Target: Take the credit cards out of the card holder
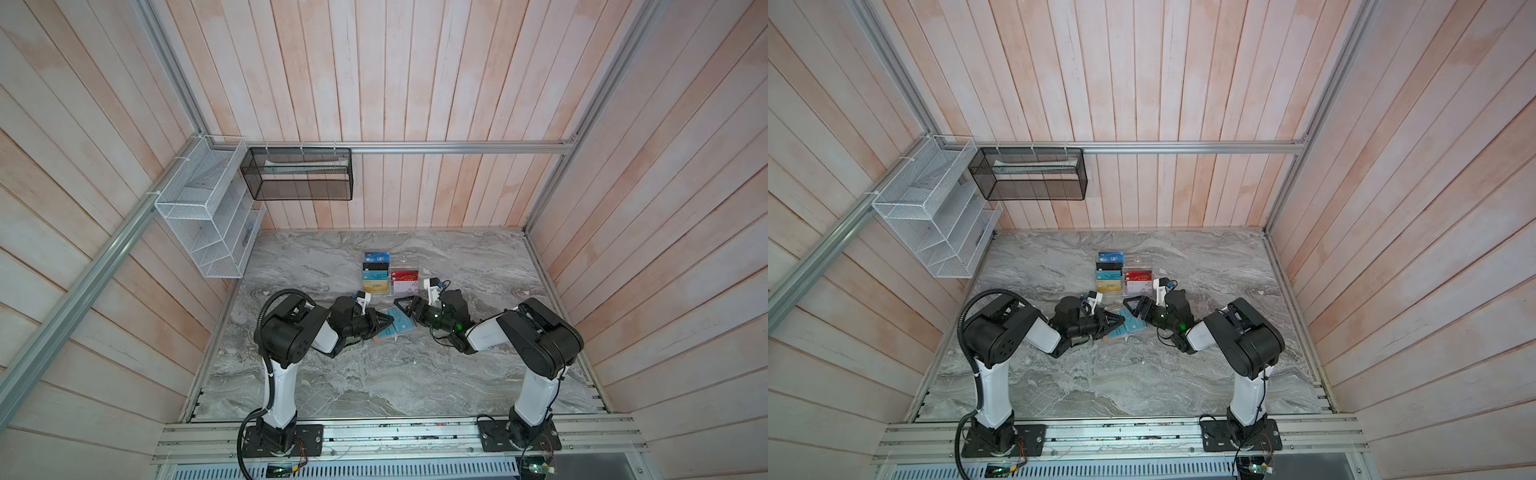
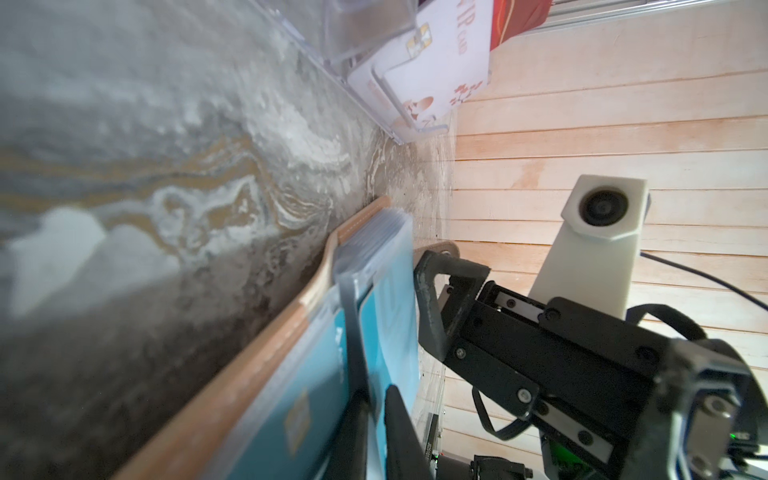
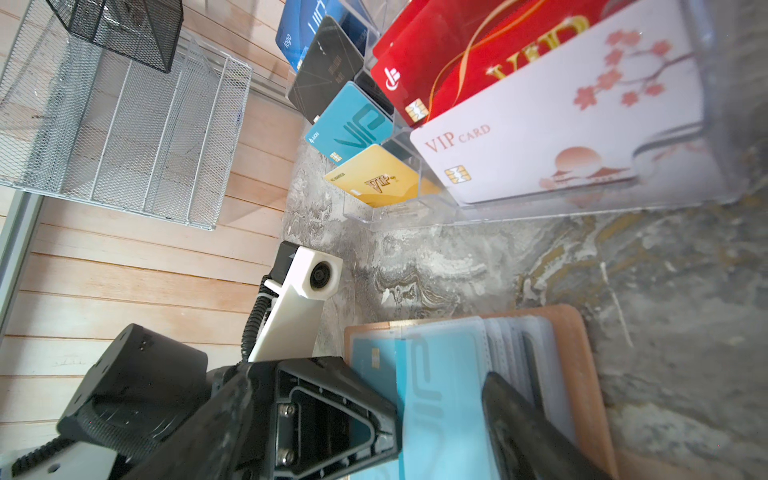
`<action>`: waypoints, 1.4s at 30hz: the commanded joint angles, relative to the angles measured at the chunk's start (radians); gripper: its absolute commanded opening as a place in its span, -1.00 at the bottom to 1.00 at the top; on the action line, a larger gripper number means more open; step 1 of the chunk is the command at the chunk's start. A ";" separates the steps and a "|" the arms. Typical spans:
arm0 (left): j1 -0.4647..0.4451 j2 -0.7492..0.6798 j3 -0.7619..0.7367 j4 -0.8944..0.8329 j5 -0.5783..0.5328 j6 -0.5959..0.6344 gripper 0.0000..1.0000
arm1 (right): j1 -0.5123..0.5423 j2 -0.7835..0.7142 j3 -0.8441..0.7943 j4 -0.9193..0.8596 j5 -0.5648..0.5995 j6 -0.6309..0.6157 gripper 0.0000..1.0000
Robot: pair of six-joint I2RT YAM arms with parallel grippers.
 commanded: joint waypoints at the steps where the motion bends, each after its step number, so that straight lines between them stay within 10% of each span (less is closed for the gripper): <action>1: -0.010 0.028 -0.010 0.057 -0.027 0.009 -0.78 | 0.003 0.039 -0.029 -0.069 -0.017 0.015 0.77; 19: -0.010 0.025 -0.013 0.083 -0.051 0.001 -1.00 | 0.005 0.052 -0.034 -0.057 -0.034 0.023 0.76; 42: -0.032 0.028 0.008 0.079 -0.089 -0.016 -0.69 | 0.021 0.086 -0.063 0.006 -0.039 0.056 0.77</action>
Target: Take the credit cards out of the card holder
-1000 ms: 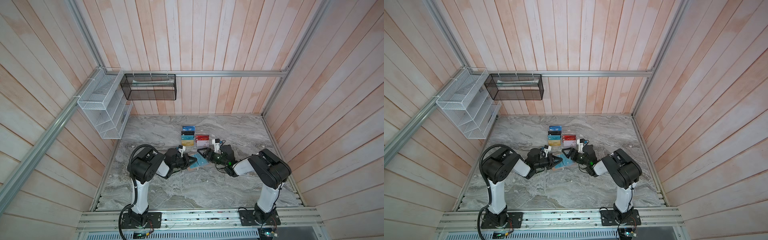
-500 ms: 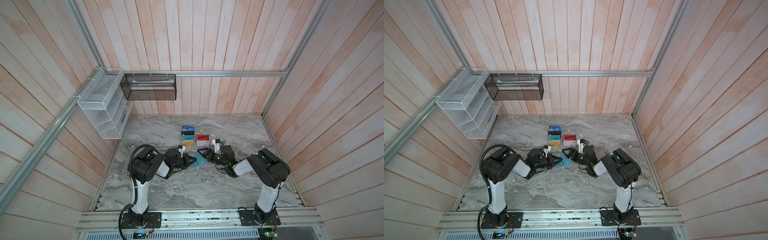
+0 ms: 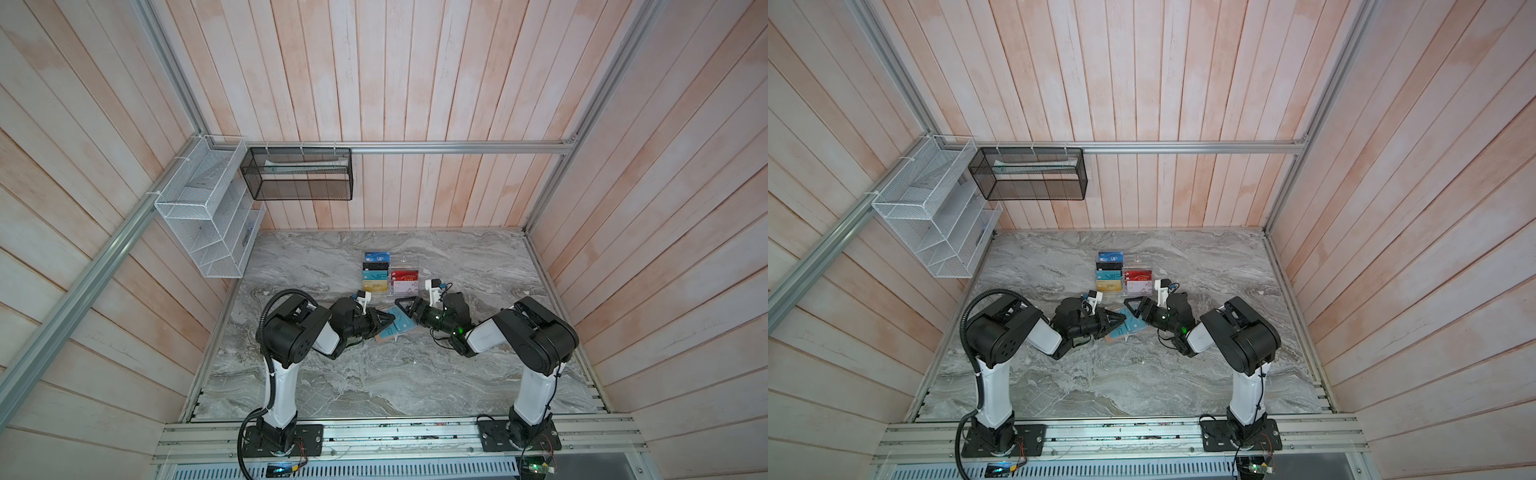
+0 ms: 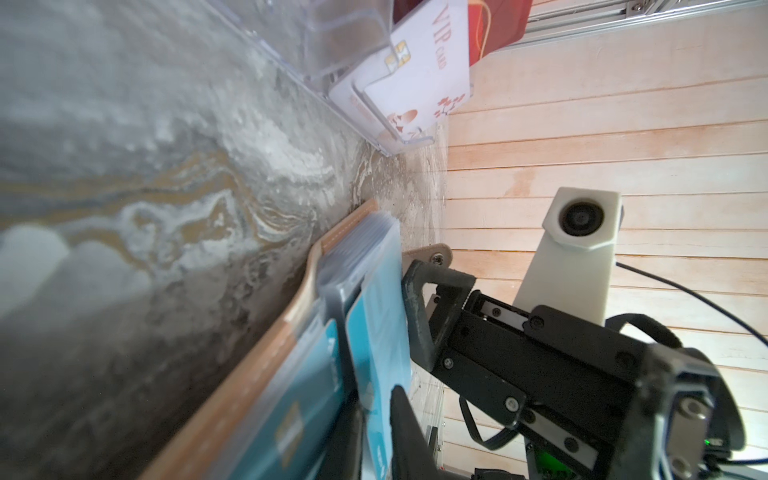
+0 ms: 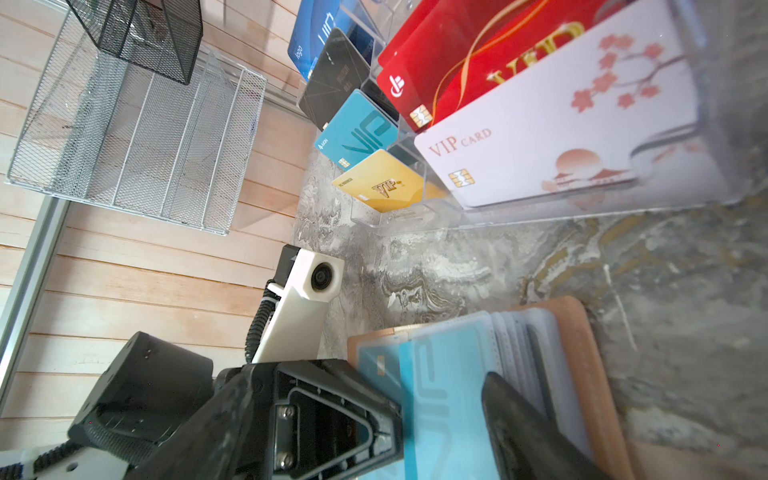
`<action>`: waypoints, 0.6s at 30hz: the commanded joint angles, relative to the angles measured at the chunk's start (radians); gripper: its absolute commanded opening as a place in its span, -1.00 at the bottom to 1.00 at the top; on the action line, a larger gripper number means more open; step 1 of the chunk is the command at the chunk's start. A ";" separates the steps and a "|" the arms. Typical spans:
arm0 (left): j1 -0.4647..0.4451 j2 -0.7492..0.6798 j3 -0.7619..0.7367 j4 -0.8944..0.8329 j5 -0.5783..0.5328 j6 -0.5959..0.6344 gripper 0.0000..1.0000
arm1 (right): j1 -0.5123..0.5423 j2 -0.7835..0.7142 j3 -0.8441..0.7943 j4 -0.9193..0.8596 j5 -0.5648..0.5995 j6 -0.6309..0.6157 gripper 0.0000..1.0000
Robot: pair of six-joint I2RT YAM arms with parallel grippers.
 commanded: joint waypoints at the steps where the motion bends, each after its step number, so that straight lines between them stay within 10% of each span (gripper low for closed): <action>1: -0.017 0.020 0.015 0.026 -0.044 0.003 -0.71 | 0.024 0.053 -0.033 -0.111 -0.036 0.027 0.76; 18: -0.018 0.012 -0.024 0.080 -0.061 -0.004 -1.00 | 0.037 0.070 -0.041 -0.086 -0.036 0.043 0.76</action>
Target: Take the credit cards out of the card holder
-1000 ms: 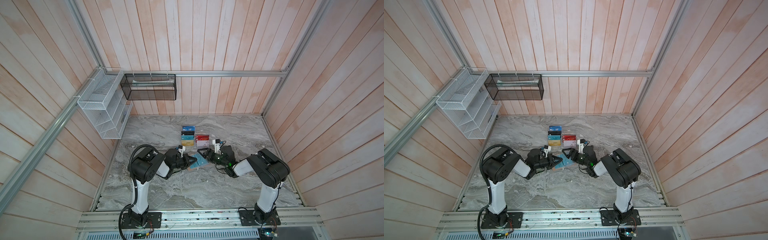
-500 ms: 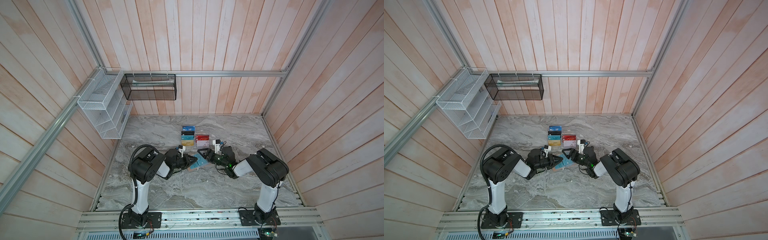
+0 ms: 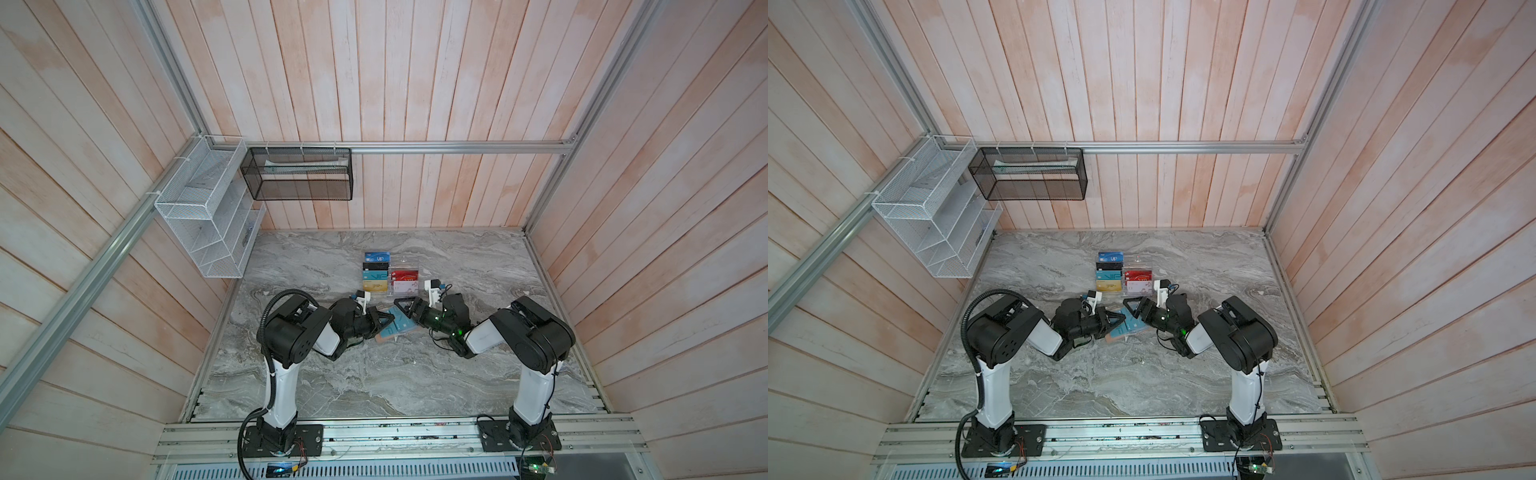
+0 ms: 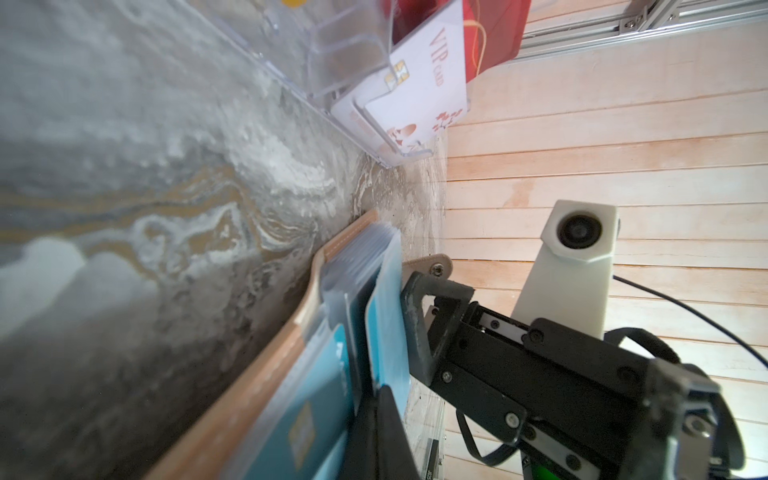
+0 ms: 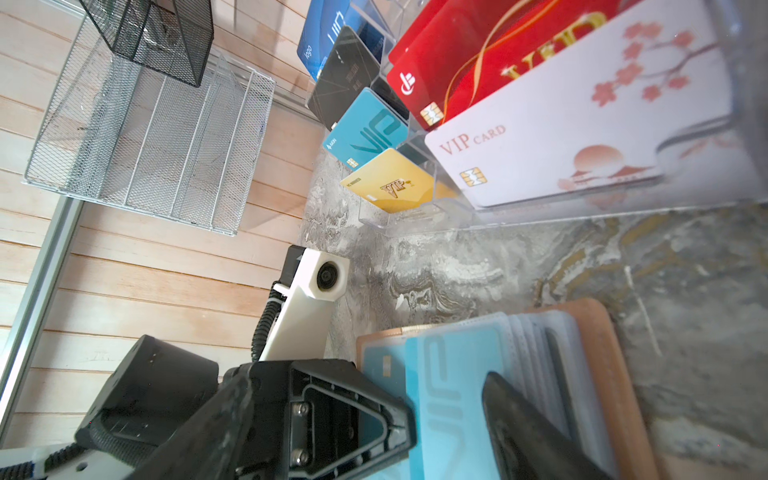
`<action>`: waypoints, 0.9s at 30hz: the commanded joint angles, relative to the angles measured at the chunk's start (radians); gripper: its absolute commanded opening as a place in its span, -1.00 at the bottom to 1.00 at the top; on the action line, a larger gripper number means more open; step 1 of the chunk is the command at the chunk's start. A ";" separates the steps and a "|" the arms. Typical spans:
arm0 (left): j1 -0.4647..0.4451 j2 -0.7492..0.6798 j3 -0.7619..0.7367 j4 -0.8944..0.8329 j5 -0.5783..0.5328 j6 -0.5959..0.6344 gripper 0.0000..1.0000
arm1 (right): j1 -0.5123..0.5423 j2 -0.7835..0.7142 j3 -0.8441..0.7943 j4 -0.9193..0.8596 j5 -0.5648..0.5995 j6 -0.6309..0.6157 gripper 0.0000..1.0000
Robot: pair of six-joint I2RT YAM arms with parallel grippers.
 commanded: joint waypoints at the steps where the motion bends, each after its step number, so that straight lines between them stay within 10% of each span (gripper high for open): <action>1: -0.010 0.005 -0.019 0.056 -0.026 0.008 -1.00 | 0.027 0.053 -0.038 -0.131 -0.038 0.025 0.77; 27: 0.022 -0.173 -0.069 -0.215 -0.099 0.179 -1.00 | 0.006 0.040 -0.058 -0.104 -0.057 0.026 0.76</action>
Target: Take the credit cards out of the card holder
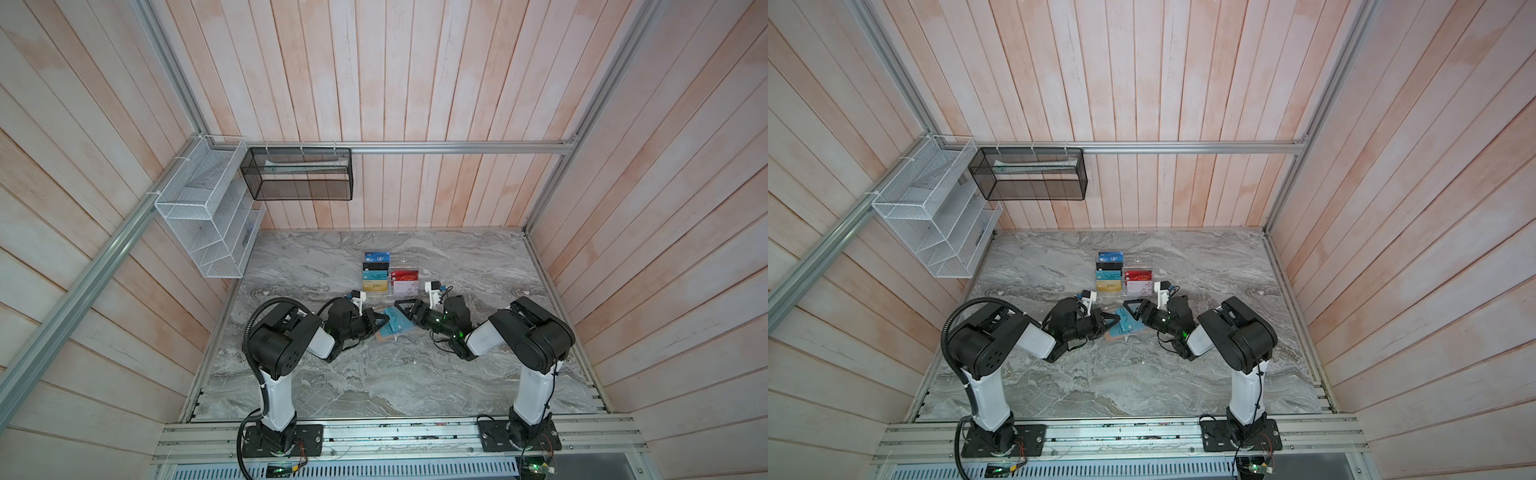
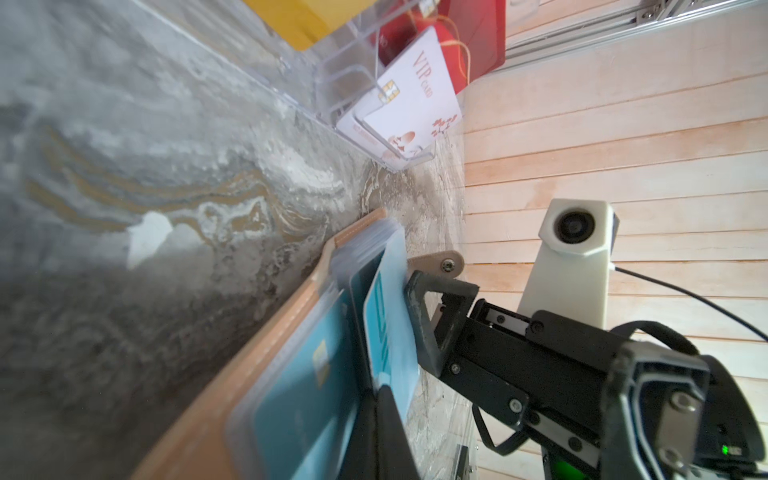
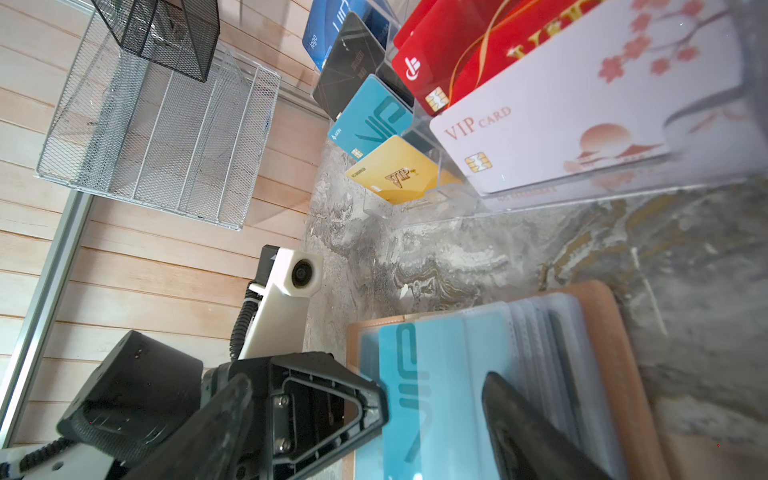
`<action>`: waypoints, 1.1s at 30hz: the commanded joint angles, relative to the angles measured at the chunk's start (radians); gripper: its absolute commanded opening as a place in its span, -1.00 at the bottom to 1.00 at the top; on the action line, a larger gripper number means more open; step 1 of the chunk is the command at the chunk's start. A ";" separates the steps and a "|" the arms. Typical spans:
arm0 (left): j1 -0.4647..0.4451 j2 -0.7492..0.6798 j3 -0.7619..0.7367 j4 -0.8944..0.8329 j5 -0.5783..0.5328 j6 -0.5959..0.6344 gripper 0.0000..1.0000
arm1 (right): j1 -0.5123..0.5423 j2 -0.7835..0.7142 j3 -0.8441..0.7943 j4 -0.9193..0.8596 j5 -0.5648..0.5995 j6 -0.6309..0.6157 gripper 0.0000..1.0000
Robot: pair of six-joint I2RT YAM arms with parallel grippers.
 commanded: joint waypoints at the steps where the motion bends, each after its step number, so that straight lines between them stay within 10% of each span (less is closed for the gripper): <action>1: 0.013 -0.038 -0.014 -0.070 -0.032 0.057 -1.00 | 0.006 0.036 -0.035 -0.139 -0.043 0.017 0.77; 33: 0.027 -0.304 0.081 -0.616 -0.096 0.381 -1.00 | 0.053 -0.289 0.044 -0.578 0.045 -0.339 0.82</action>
